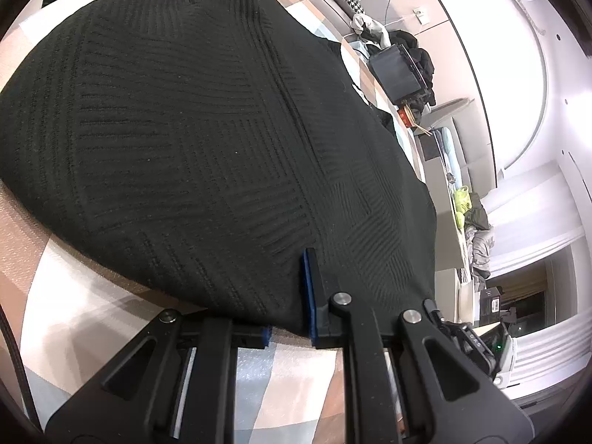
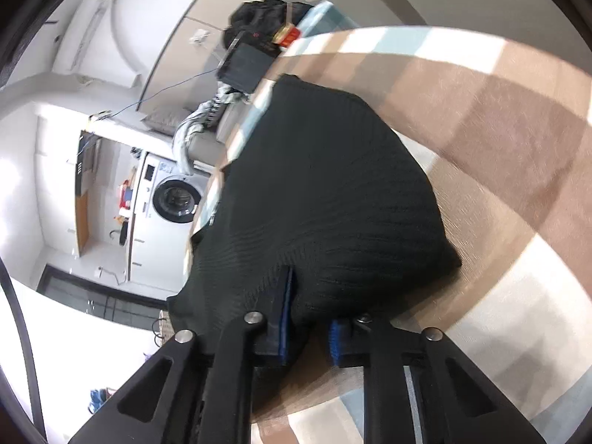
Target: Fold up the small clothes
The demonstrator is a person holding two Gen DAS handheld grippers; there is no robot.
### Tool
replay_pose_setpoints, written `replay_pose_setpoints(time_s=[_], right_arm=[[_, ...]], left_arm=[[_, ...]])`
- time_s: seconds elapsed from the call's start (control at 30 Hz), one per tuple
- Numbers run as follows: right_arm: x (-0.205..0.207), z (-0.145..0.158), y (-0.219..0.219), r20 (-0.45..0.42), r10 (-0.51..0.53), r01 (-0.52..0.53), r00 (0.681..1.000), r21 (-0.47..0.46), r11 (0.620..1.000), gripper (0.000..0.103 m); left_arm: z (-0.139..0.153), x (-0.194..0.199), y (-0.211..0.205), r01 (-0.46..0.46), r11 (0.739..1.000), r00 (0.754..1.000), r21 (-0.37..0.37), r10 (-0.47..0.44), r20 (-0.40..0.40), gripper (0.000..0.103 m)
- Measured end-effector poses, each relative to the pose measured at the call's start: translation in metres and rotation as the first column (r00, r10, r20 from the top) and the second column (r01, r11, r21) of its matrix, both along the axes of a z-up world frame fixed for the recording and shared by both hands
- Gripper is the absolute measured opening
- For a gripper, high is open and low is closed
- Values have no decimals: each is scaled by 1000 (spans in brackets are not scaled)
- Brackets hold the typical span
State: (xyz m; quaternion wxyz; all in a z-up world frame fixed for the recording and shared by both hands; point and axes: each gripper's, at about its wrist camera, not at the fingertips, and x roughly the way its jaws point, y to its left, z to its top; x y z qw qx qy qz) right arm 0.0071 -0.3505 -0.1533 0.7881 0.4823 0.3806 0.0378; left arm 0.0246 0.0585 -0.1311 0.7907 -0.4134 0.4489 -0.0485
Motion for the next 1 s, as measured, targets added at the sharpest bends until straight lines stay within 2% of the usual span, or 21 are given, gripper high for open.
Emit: replay_pose_setpoints(time_s=[0.07,0.13,0.23,0.3,0.43,0.5,0.53,0.63,0.77,0.8,0.87,0.93,1.0], right_arm=[[1,10,0,27,22,-21,999,-46,999,14],[3,11,-1,6,58,-58,998,-56,997,15],[6,0,-8,-63,76,-75,995,11,997,19],[0,-3,-19,-90,43,-41,995,22,999,22],[-12,-1,-41,-84,-66,67,994,10,998,41],[-14,5,-53,-59,-130,127,990,-48,991,41],[-13,7,-56,-48,-130,127,990,-62,990,39],[0,4,-57,-53,-87,84,995,-67,994,26],[7,11,-52,-33,-63,58,997,-124,991,11],[7,13,-53,-17,-63,60,998,-134,989,10],[6,17,-55,-7,-64,63,998,-155,986,9],[7,15,-53,-16,-51,47,999,-167,985,9],[8,13,-51,-27,-40,35,999,-177,984,9]], left_arm=[[0,0,0,-1,1000,1000,-3,1,0,11],[-1,0,0,-1,1000,1000,-2,1,0,11],[-2,0,0,-1,1000,1000,-6,1,-2,11],[-2,1,0,2,1000,1000,-3,-2,-2,11],[-2,2,-1,6,1000,1000,3,-6,-2,11],[-1,2,-2,9,1000,1000,6,-9,1,11],[-1,2,-1,10,1000,1000,8,-10,1,11],[-1,3,-2,8,1000,1000,9,-8,0,11],[1,2,2,-10,1000,1000,13,10,-6,12],[3,0,4,-26,999,1000,38,27,-8,14],[13,-8,10,-84,988,996,132,84,2,28],[18,-15,19,-136,974,991,184,134,20,32],[16,-21,34,-186,969,983,162,184,28,32]])
